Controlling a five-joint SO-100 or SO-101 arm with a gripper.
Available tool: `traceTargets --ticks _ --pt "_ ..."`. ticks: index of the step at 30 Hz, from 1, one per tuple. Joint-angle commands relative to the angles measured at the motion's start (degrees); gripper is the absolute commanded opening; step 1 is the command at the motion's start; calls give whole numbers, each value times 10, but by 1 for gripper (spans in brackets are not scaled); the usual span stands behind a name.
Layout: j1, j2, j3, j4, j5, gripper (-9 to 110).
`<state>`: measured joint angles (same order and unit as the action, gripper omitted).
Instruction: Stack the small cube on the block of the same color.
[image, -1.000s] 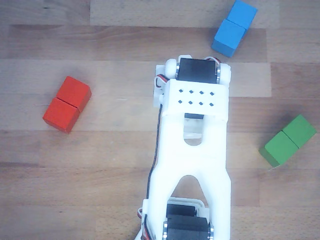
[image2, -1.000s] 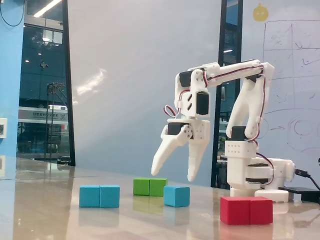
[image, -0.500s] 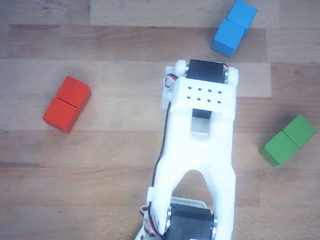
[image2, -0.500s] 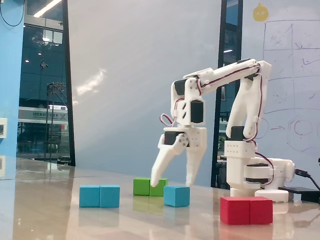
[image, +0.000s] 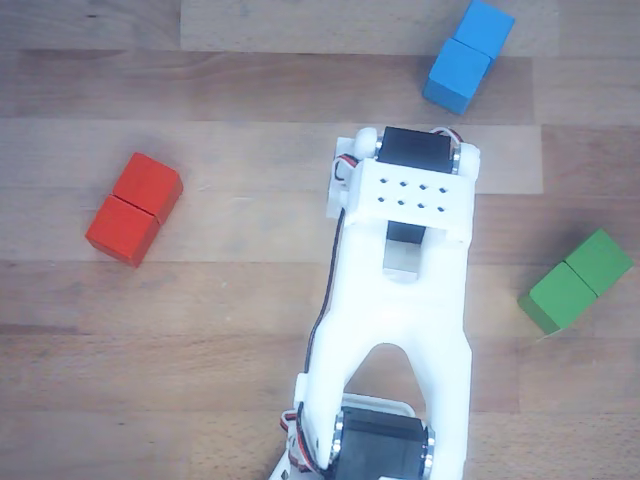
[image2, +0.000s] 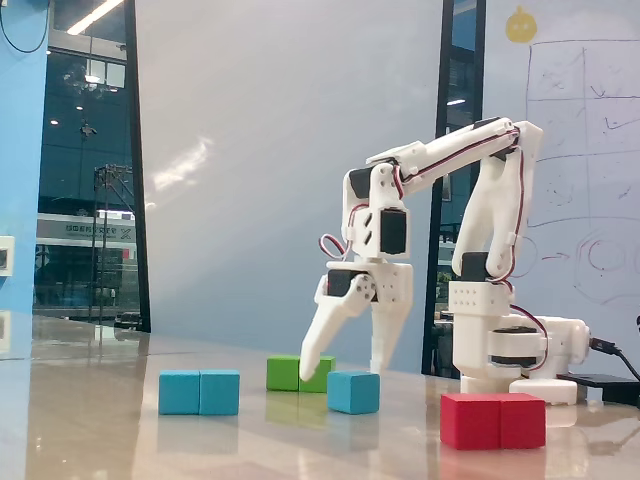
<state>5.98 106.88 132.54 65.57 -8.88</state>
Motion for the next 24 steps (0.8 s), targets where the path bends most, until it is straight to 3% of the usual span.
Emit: traceTargets --ticks 1,11,24 --pt "-7 3 4 -17 6 37" --pt "-7 3 9 -18 6 35" --pt "-7 -23 9 -43 1 18"
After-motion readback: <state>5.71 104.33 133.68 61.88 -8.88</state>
